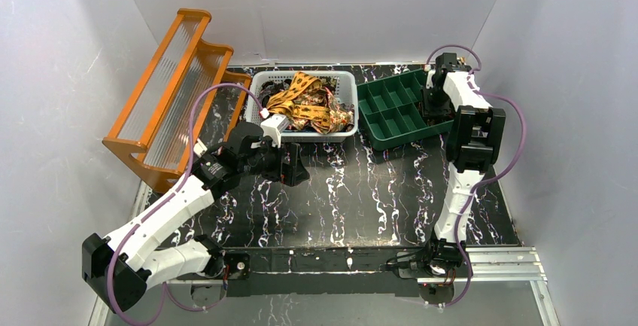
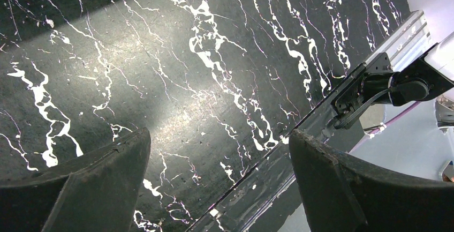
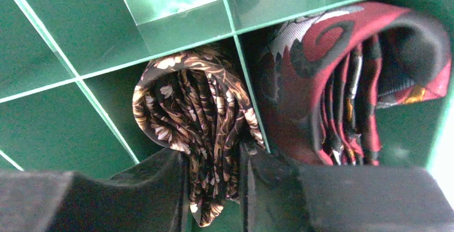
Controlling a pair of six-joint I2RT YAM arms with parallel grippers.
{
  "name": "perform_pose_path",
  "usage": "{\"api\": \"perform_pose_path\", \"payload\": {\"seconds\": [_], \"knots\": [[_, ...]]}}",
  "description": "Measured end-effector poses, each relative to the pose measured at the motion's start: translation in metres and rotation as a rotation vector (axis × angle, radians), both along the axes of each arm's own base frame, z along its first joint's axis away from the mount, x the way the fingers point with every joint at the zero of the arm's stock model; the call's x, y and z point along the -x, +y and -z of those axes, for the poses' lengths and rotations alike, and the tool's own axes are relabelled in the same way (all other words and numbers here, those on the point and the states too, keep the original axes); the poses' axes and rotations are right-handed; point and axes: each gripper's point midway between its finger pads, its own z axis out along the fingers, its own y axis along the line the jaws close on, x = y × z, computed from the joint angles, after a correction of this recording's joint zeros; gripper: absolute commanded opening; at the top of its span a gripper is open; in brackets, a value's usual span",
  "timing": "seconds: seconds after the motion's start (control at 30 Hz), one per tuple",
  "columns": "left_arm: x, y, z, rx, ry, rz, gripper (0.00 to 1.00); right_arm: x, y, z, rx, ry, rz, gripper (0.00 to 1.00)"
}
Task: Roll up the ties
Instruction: Place the tie in the storage box, then reset both arms
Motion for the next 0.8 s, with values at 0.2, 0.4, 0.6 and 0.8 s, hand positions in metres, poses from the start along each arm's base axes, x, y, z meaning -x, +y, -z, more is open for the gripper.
{"api": "perform_pose_path", "payload": {"seconds": [0.2,0.4,0.6,0.8], "knots": [[0.0,0.0,0.0,0.001,0.001,0.0,0.98,-0.001,0.001,-0.012,-0.004,-0.024,0.006,0.63],[0.001,0.0,0.0,0.003,0.002,0.003,0.98,-0.003,0.002,-0.035,-0.006,-0.076,0.014,0.66],[0.002,-0.001,-0.001,0.007,0.002,0.007,0.98,-0.004,0.002,-0.041,-0.011,-0.088,0.021,0.67],[-0.001,0.002,-0.003,0.005,-0.005,-0.018,0.98,0.001,0.013,-0.066,-0.065,-0.12,0.044,0.72]]}}
